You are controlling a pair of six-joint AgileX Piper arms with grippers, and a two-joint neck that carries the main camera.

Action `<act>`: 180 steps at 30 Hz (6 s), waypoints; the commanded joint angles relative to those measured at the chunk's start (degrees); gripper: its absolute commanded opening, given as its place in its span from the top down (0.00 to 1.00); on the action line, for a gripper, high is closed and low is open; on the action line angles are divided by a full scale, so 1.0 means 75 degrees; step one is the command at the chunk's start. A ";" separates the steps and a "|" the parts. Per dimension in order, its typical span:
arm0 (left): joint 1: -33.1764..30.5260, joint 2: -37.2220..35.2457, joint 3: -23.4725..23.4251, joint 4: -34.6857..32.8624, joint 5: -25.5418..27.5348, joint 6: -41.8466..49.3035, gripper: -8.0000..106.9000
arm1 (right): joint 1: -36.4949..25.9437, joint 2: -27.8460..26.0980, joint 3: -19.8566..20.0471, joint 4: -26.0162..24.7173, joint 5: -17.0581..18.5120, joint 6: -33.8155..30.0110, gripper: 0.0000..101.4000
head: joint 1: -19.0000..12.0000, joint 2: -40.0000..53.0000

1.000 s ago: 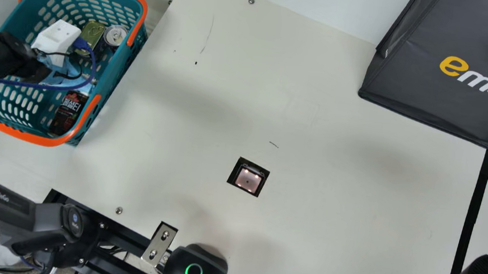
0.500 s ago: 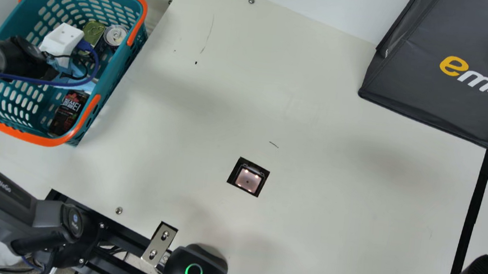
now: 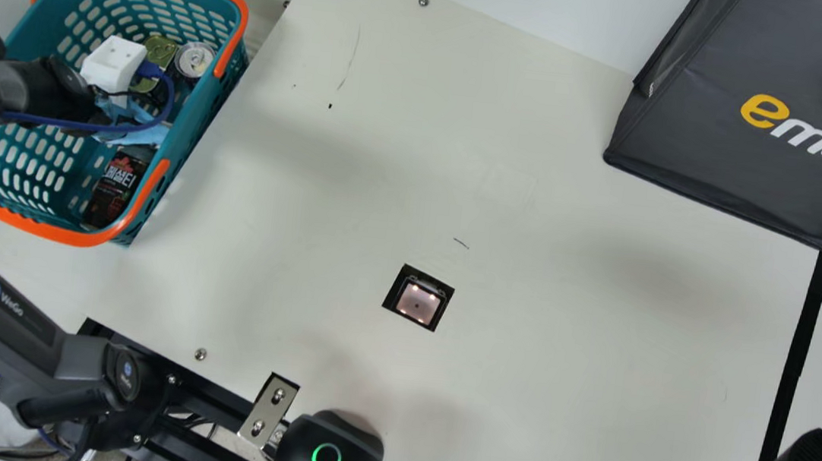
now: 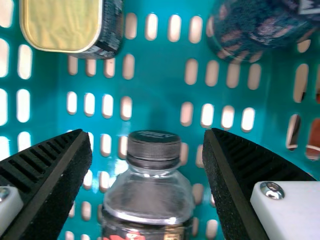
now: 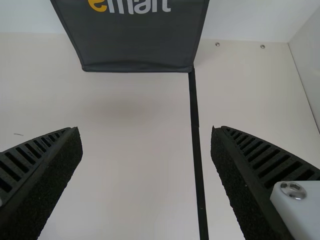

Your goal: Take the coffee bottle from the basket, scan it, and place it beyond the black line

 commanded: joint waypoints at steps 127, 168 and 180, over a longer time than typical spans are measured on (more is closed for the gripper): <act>0.1229 -0.2905 -0.1706 -0.2291 0.3306 0.1875 0.84 | 0.0000 0.0000 0.0000 0.0000 -0.0006 0.0000 0.10 | -0.0198 0.0018; 0.0606 -0.5046 -0.2881 -0.2388 0.5646 0.1302 0.84 | 0.0000 0.0000 0.0000 0.0000 0.0000 0.0000 0.10 | -0.0198 0.0018; -0.0444 -0.5697 -0.2569 -0.2265 0.5789 0.1015 0.84 | 0.0000 0.0000 0.0000 0.0000 -0.0006 0.0000 0.10 | -0.0198 0.0018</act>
